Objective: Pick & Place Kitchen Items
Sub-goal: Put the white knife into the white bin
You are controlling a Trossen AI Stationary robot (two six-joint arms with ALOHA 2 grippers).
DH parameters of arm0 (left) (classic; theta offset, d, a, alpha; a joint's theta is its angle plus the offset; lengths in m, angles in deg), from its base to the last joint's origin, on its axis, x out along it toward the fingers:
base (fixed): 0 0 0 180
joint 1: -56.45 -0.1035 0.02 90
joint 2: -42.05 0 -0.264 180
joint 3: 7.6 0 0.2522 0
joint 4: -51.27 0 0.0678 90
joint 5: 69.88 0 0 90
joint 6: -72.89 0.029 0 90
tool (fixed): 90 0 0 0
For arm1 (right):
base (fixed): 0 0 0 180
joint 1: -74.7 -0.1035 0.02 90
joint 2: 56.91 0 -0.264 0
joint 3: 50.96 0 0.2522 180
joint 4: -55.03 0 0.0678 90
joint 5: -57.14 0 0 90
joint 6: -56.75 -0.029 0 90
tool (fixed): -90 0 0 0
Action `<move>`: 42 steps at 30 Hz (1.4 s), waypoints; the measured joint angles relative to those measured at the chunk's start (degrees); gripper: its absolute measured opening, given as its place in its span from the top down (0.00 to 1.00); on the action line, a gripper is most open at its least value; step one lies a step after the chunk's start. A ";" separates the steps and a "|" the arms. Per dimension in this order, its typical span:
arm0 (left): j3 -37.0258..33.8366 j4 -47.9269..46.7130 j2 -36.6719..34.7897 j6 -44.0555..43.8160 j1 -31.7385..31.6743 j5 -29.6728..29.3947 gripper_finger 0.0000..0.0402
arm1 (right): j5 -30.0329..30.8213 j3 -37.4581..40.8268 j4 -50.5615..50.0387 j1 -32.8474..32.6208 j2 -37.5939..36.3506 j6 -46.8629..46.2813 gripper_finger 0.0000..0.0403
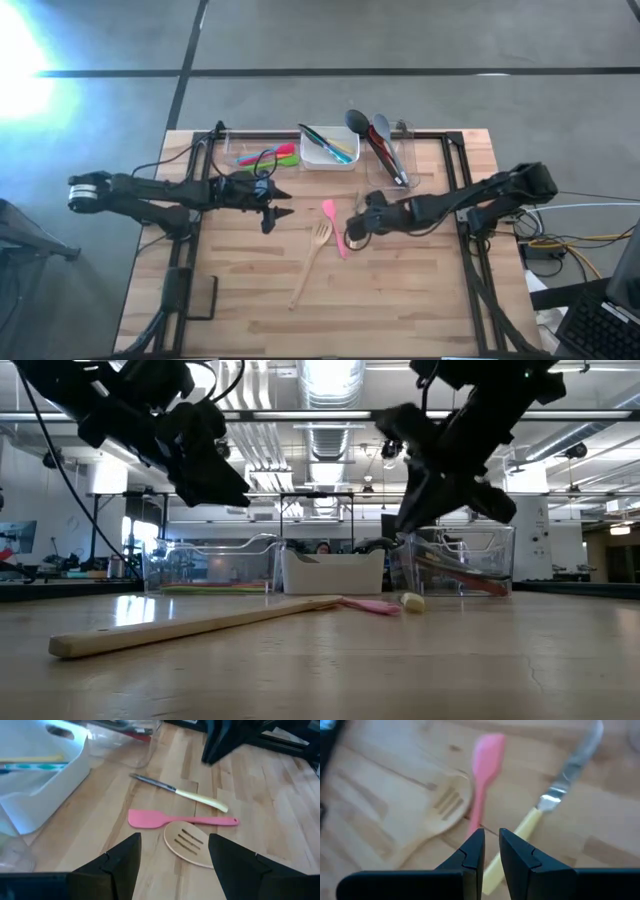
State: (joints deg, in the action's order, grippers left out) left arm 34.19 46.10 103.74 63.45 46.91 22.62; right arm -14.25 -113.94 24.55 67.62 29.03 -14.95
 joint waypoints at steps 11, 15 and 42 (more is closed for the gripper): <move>-0.10 0.39 -0.02 2.57 -0.04 0.02 0.42 | -0.37 -10.72 -12.74 -4.21 4.05 -10.97 0.88; -0.13 -0.23 -0.02 3.27 -0.09 0.02 0.42 | -0.14 -19.80 -30.38 -7.83 7.12 -21.95 0.90; -0.22 -0.52 0.00 6.63 -0.07 0.04 0.42 | -3.70 -34.29 -42.20 -6.13 21.62 -25.87 0.62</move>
State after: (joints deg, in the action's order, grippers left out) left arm 33.97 45.58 103.74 70.08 46.85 22.66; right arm -17.94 -148.23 -17.65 61.49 50.65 -40.82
